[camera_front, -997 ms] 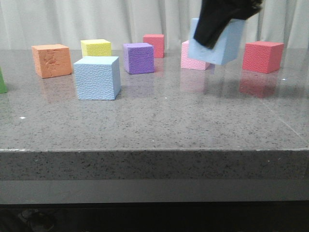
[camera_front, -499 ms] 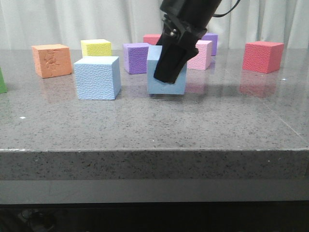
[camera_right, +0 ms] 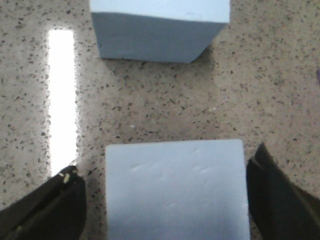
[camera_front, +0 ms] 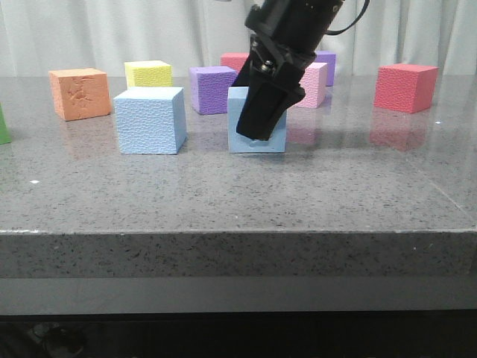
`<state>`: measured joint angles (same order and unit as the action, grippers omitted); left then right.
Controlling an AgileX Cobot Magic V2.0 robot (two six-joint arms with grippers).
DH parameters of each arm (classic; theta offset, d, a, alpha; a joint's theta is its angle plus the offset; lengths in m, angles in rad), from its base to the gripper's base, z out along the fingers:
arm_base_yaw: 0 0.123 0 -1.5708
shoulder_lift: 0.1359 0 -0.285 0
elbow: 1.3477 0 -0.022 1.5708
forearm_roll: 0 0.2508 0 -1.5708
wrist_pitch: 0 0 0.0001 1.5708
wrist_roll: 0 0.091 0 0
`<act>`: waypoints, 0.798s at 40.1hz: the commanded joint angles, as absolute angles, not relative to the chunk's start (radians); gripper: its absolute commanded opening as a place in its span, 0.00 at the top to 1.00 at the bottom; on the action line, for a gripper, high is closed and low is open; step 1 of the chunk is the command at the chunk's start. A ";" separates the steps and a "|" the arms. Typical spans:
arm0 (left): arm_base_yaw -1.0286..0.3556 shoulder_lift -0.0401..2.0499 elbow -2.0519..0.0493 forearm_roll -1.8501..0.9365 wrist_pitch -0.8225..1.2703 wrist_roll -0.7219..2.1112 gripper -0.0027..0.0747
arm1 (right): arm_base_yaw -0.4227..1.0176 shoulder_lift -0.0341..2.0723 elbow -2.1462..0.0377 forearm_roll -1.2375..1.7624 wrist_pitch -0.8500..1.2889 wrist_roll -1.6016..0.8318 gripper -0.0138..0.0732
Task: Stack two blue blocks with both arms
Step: 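Carry the light-blue cube with the right gripper toward the center and lower it, then open the right gripper and lift it away from the placed cube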
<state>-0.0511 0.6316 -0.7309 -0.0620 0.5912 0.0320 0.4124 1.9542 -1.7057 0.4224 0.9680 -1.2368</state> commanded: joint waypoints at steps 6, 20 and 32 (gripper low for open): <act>-0.058 0.637 -0.760 -0.064 0.513 0.031 0.34 | 0.409 1.851 -1.738 0.481 0.944 -1.202 0.08; -0.058 0.637 -0.760 -0.064 0.516 0.031 0.34 | 0.379 1.619 -1.725 0.388 1.004 -0.597 0.08; -0.060 0.638 -0.760 -0.073 0.522 0.031 0.34 | 0.382 1.337 -1.462 0.146 0.996 -0.217 0.08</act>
<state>-0.0511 0.6316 -0.7309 -0.0620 0.5896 0.0336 0.3850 1.4535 -1.5237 0.1674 1.0601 -0.2608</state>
